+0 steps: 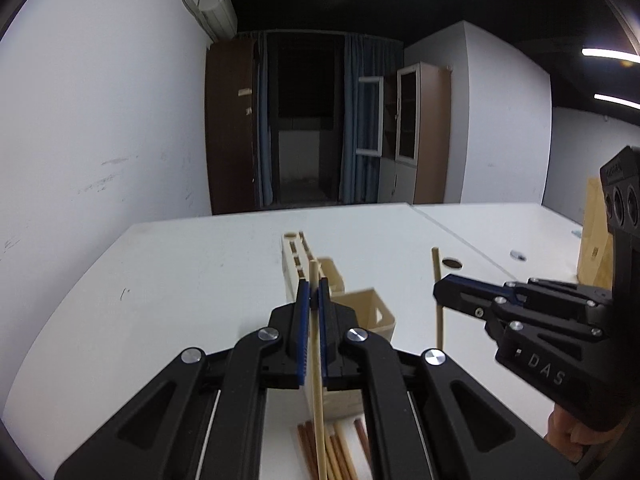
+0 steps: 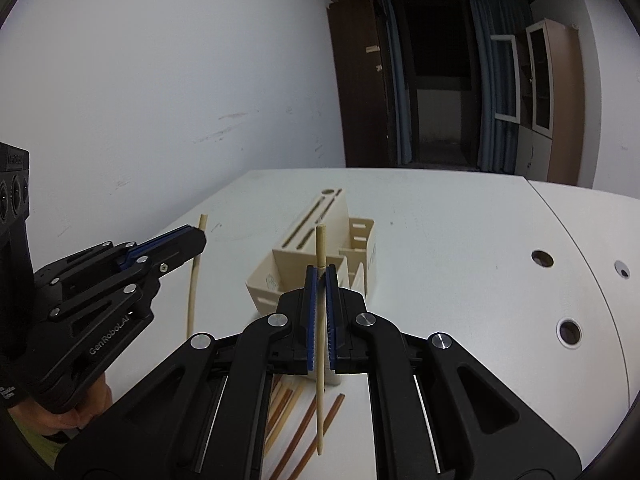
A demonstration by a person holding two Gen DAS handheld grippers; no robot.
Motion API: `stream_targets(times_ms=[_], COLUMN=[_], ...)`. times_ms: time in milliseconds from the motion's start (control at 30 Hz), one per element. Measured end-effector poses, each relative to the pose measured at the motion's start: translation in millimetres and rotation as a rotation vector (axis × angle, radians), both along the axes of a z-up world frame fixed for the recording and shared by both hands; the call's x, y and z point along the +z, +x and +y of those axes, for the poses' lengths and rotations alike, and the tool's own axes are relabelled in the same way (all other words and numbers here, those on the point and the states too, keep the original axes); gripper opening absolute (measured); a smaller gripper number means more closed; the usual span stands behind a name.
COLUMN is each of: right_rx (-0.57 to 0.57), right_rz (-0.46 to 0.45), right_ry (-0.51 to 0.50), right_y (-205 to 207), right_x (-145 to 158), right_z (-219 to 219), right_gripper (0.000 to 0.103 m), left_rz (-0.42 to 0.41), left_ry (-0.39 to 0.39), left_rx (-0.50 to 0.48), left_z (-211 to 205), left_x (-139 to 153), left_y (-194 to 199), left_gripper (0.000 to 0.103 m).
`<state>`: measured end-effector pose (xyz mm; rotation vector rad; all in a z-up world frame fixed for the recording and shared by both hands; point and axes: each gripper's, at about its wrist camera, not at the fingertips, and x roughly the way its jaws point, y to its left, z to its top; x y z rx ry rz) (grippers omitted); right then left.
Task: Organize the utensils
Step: 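Lift the light chopstick with the right tool over the cream holder, then lower the chopstick into the holder and open the right tool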
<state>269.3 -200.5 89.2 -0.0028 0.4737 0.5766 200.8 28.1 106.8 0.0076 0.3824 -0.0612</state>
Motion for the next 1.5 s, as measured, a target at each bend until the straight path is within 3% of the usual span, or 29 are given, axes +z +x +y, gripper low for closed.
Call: stream_targets(times_ms=[233, 433, 633, 867, 1033, 1200, 1500], right_rx=[0.003, 0.026, -0.001, 0.026, 0.039, 0.053, 0.044], right_rz=[-0.080, -0.138, -0.237, -0.314, -0.363, -0.357, -0.349], right_ry=[0.042, 0.086, 0.128, 0.226, 0.266, 0.301, 0.250], right_y=[3.6, 6.7, 7.8, 5.3, 6.5, 21.0, 43.5], right_x=[18.1, 32.8, 46.7, 68.4, 80.8, 78.7, 57.9], right_z=[-2.9, -3.7, -2.4, -11.1, -14.6, -12.4, 7.1], right_gripper=[0.004, 0.004, 0.004, 0.004, 0.004, 0.004, 0.004], left_rz=[-0.171, -0.262, -0.440, -0.550, -0.573, -0.594, -0.546], left_ry=[-0.039, -0.046, -0.056, -0.105, -0.120, -0.107, -0.147], left_rx=[-0.009, -0.024, 0.005, 0.004, 0.002, -0.012, -0.029], left_z=[-0.2, -5.1, -7.6, -5.7, -4.5, -7.6, 2.5], left_x=[20.9, 29.6, 43.1, 52.6, 52.1, 49.3, 39.7], left_y=[-0.5, 6.5, -5.0, -7.6, -6.1, -2.0, 25.1], left_gripper=[0.004, 0.004, 0.004, 0.004, 0.004, 0.004, 0.004])
